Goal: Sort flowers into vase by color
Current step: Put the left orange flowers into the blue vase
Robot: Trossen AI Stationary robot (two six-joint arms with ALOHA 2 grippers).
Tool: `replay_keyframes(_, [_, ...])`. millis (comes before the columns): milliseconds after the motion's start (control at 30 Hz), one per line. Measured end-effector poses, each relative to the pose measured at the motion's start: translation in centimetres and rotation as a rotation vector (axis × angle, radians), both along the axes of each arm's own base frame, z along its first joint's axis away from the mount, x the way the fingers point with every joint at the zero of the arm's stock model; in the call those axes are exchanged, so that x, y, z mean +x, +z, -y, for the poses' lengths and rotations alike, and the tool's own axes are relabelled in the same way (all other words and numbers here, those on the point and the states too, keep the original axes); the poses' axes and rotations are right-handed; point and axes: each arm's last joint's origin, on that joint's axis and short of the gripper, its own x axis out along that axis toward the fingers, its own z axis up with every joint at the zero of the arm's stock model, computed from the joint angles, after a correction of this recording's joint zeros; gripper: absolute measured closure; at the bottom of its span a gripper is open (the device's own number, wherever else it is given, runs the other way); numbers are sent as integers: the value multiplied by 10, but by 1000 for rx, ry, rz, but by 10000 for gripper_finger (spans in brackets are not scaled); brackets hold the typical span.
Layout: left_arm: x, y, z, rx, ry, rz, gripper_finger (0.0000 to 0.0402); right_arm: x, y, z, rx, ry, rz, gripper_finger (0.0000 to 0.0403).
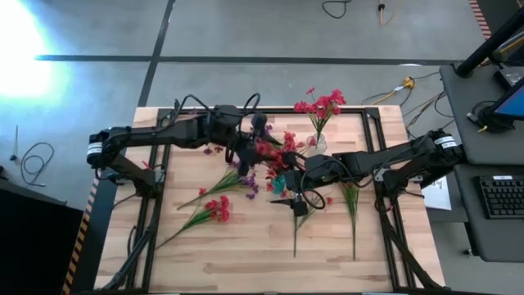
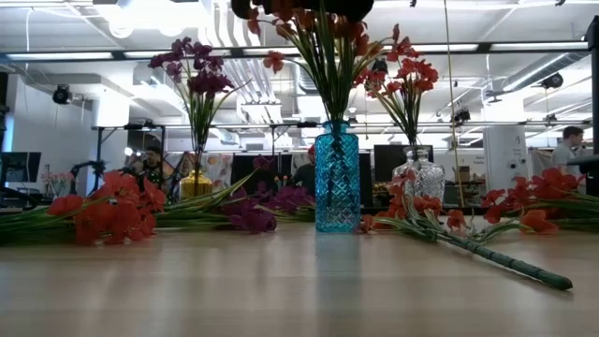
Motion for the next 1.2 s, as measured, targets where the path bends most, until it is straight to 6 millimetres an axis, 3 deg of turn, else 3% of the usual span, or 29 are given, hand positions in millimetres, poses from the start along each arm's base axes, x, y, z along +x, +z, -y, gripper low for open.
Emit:
replay_keyframes(300, [11, -12, -3, -10, -24, -38, 199, 1, 3, -1, 8, 29, 31, 62])
replay_keyframes(733, [23, -12, -3, -65, -93, -39, 211, 1, 2, 1, 0, 52, 26, 62])
replay_keyframes(867, [23, -13, -3, -75, -89, -44, 249, 1, 1, 1, -15, 56, 12, 62])
replay_keyframes(1133, [23, -13, -4, -93, -76, -46, 378, 0, 0, 1, -25, 64, 9, 62])
replay_keyframes(1200, [23, -13, -5, -104, -70, -49, 394, 0, 0, 1, -26, 61, 9, 62])
